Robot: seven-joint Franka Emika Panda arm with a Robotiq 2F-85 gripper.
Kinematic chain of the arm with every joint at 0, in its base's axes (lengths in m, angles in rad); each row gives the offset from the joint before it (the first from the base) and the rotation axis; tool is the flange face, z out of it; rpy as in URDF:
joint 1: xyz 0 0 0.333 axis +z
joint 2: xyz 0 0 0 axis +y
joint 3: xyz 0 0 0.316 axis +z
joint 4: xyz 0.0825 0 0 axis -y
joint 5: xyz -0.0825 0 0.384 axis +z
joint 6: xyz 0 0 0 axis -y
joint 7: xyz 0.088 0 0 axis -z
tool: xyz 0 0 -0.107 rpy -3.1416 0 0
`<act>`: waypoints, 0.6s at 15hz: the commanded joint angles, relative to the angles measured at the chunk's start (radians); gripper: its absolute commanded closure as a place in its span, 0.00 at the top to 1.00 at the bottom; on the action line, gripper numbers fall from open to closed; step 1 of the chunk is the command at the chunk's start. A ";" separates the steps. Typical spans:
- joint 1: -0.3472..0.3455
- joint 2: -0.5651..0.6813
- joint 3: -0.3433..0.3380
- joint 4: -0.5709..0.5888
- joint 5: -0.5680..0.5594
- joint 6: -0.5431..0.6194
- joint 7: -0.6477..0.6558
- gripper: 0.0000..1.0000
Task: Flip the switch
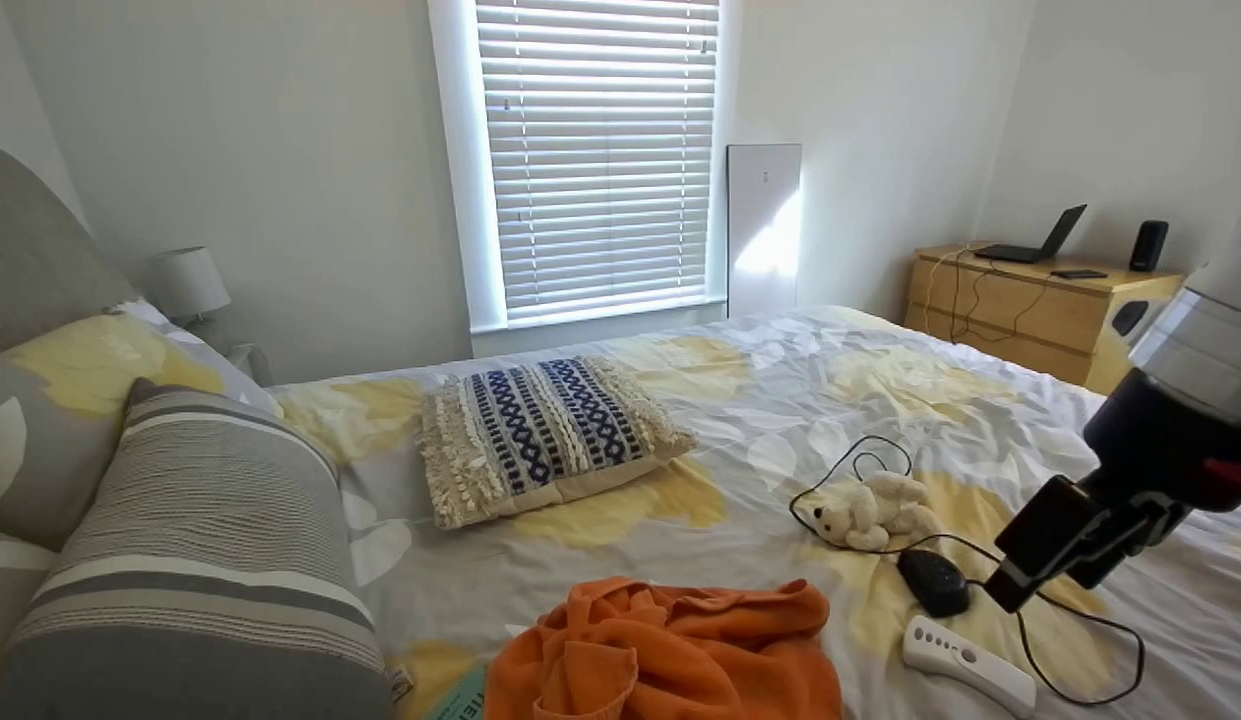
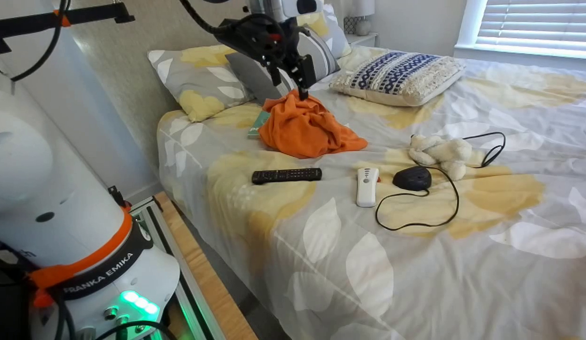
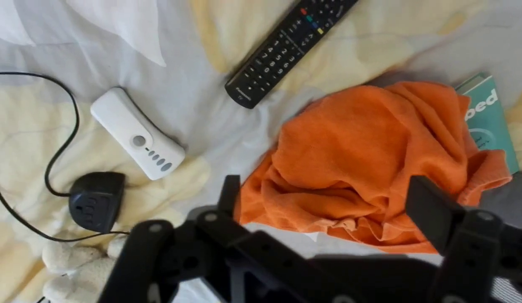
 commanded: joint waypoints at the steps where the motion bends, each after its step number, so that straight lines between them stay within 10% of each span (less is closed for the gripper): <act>1: -0.026 0.099 -0.057 0.027 0.024 0.018 -0.100 1.00; 9: -0.117 0.325 -0.118 0.111 0.130 0.116 -0.271 1.00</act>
